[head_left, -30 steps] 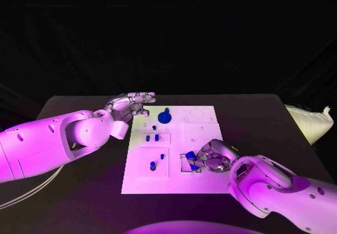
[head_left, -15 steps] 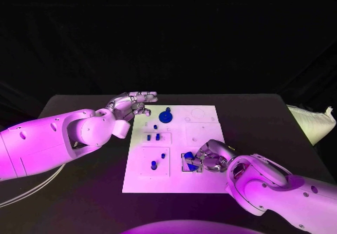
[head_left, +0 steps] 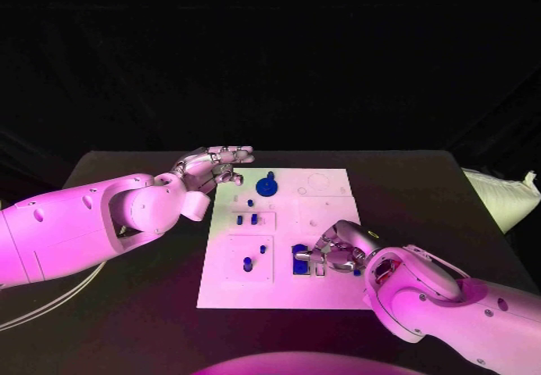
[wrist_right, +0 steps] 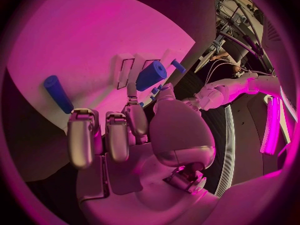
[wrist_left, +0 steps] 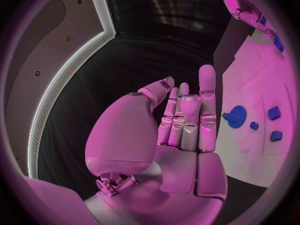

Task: Assemble the parts on the task board

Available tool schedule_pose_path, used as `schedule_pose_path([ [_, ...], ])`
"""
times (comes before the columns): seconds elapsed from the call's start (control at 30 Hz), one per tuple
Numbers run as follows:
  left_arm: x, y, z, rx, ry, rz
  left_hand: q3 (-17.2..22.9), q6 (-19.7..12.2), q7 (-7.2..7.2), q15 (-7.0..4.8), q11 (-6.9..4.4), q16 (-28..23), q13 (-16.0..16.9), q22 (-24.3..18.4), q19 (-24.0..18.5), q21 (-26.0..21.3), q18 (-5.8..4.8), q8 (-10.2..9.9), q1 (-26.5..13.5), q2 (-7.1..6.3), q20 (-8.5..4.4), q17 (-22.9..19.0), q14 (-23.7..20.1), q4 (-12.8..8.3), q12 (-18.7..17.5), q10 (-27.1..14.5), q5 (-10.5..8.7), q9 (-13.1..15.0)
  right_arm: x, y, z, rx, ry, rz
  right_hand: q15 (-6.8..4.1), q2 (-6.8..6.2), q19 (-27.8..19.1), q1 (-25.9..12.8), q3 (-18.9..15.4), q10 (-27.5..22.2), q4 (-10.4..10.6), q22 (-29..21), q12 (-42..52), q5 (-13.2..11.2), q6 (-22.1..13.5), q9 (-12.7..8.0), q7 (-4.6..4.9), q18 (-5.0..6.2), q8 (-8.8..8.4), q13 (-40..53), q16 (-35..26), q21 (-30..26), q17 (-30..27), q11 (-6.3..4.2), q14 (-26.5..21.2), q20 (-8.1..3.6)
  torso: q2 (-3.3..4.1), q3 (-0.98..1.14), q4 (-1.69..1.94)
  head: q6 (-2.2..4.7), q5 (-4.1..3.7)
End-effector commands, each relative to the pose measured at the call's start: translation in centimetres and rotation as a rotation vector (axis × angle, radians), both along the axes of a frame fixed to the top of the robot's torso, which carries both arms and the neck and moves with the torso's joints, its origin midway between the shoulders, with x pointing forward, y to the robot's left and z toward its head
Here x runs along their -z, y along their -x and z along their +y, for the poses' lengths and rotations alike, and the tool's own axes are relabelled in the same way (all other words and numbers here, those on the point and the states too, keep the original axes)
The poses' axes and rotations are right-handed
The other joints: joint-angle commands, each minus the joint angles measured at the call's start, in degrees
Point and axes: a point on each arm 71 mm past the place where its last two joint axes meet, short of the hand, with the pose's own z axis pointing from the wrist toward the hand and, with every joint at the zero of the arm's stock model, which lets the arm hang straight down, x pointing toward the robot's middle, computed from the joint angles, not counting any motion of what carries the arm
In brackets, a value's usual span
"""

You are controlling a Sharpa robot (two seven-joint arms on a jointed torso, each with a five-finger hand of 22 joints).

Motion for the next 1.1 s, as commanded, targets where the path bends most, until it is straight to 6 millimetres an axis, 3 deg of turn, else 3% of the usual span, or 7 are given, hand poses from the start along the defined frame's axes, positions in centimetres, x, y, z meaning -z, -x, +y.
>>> schedule_pose_path([
  [0.03, -0.2, 0.0, -0.1, 0.007, 0.011, -0.015, -0.4, -0.4, -0.04, 0.12, -0.01, 0.0, 0.0, -0.1, -0.1, -0.4, 1.09, 0.4, -0.6, 0.02, 0.17, 0.1, -0.4, 0.0, 0.2, -0.3, 0.00, 0.0, -0.4, 0.1, 0.2, -0.004, -0.001, -0.051, 0.29, -0.23, 2.4, 0.0, 0.8, -0.1, -0.1, 5.7, -0.1, 0.2, -0.3, 0.2, 0.22, -0.71, -0.40, 1.4, -0.1, 0.0, 11.1, -0.08, 5.3, 0.00, -0.03, 0.05, -0.06, -0.01, 0.02],
  [0.13, -0.2, 0.0, -0.1, 0.008, 0.012, -0.015, -0.4, -0.4, -0.04, 0.12, -0.01, 0.0, 0.0, -0.1, -0.1, -0.4, 1.09, 0.4, -0.6, 0.02, 0.17, 0.1, -0.4, 0.0, 0.2, -0.3, 0.00, 0.0, -0.6, 0.2, 0.3, -0.007, -0.010, -0.061, 0.27, -0.02, 2.4, 1.3, 1.8, 0.1, -0.3, 5.9, 0.0, 1.5, -0.1, 0.5, 0.17, -0.74, -0.47, 1.6, 0.0, 0.1, 11.2, -0.12, 5.4, 0.01, -0.02, 0.07, -0.05, -0.03, 0.03],
  [0.27, -0.2, 0.0, -0.1, 0.008, 0.012, -0.015, -0.4, -0.4, -0.04, 0.12, -0.01, 0.0, 0.0, -0.1, -0.1, -0.4, 1.09, 0.4, -0.6, 0.02, 0.17, 0.1, -0.4, 0.0, 0.2, -0.3, 0.00, 0.0, -0.9, 0.5, 0.4, -0.026, -0.013, -0.076, 0.12, 0.37, 2.6, 7.3, 3.3, 0.4, -2.4, 6.3, 0.1, 2.8, 0.3, 1.1, 0.02, -0.83, -0.52, 1.9, 0.1, 0.3, 11.5, -0.26, 5.4, -0.10, -0.01, 0.08, -0.08, -0.08, 0.04],
  [0.43, -0.2, 0.1, -0.1, 0.009, 0.012, -0.014, -0.4, -0.4, -0.04, 0.12, -0.01, -0.1, 0.0, -0.1, -0.1, -0.4, 1.09, 0.4, -0.6, 0.04, 0.17, 0.0, -0.5, 0.0, 0.2, -0.4, 0.00, 0.0, -1.0, 0.7, 0.8, -0.057, 0.011, -0.096, 0.10, -0.51, 2.7, 12.8, 4.5, 0.4, -5.9, 6.7, -0.3, 1.4, 0.6, 1.5, 0.04, -0.93, -0.57, 1.9, 0.2, 0.6, 11.8, -0.29, 5.5, -0.14, 0.01, 0.04, -0.06, -0.05, 0.08],
  [0.6, -0.2, 0.0, -0.1, 0.011, 0.012, -0.013, -0.4, -0.4, -0.04, 0.12, -0.01, -0.1, 0.0, -0.1, -0.1, -0.4, 1.09, 0.4, -0.6, 0.04, 0.17, 0.0, -0.5, 0.0, 0.2, -0.4, 0.00, 0.0, -1.0, 0.6, 1.1, -0.072, 0.035, -0.103, 0.12, -0.55, 2.8, 13.7, 4.8, 0.4, -6.5, 7.1, -0.5, 0.7, 0.7, 1.7, 0.04, -1.02, -0.55, 1.8, 0.4, 0.9, 12.1, -0.29, 5.5, -0.13, -0.02, -0.01, 0.10, -0.17, 0.05],
  [1.1, -0.1, 0.1, -0.1, 0.012, 0.011, -0.011, -0.4, -0.4, -0.04, 0.12, -0.01, -0.1, 0.0, -0.1, -0.1, -0.4, 1.09, 0.4, -0.6, 0.04, 0.17, 0.0, -0.5, 0.0, 0.2, -0.4, 0.00, 0.0, 0.0, 0.2, 1.1, -0.094, 0.102, -0.079, -0.15, 0.56, 3.1, 15.2, 6.0, 0.9, -7.8, 7.8, -0.4, 0.2, 1.7, 2.3, -0.41, -1.19, -0.08, 1.9, 0.8, 1.4, 12.8, -0.68, 5.7, -0.30, -0.03, 0.03, -0.07, -0.24, 0.26],
])
